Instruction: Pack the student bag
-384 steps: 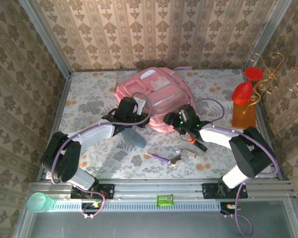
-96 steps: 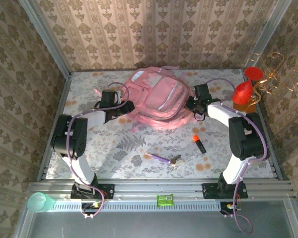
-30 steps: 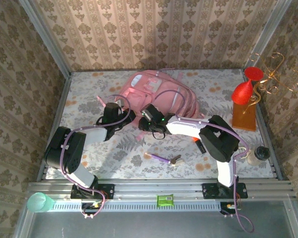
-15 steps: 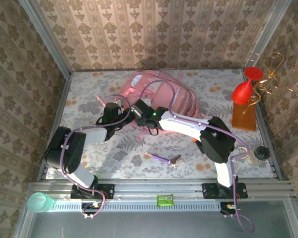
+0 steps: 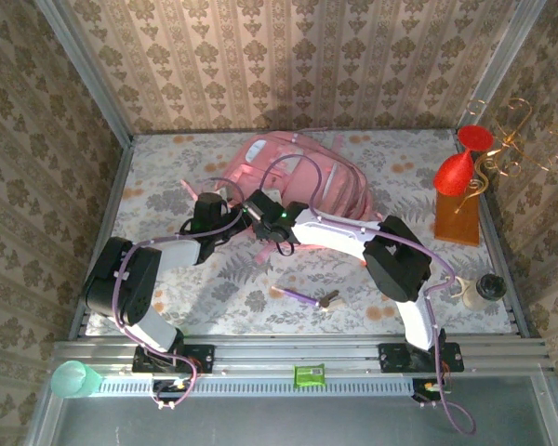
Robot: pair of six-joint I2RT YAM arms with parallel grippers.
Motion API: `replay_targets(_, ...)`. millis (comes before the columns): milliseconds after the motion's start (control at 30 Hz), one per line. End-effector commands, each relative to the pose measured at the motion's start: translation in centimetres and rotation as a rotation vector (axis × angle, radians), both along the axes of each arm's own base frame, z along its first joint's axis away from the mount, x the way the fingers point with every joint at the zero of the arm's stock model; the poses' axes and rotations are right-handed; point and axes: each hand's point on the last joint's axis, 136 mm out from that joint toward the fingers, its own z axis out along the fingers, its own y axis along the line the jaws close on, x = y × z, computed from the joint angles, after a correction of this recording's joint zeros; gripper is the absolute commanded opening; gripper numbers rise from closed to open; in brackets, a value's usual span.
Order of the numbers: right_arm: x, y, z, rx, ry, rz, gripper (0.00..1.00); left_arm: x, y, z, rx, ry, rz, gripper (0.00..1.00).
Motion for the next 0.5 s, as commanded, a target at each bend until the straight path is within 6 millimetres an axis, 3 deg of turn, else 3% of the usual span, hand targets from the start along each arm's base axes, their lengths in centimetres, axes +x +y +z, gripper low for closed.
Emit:
replay_targets(0,-0.1,0.4,-1.5,0.033,0.028,-0.043,0.39,-0.3,-0.1,1.0,0.016,-0.051,-0.028,0.00)
replay_targets(133,-0.2,0.7,-1.5,0.038,0.018,-0.058,0.43,-0.3,-0.1,1.1,0.011,-0.052,-0.026,0.00)
replay_targets(267,-0.9,-1.0,-2.0,-0.088,-0.019,-0.084,0.49,-0.3,0.1,1.4,0.011,-0.059,-0.022,0.00)
replay_targets(467,-1.4,-2.7,-2.4,-0.176,-0.051,-0.095,0.47,-0.2,0.4,1.5,0.010,-0.064,-0.014,0.00)
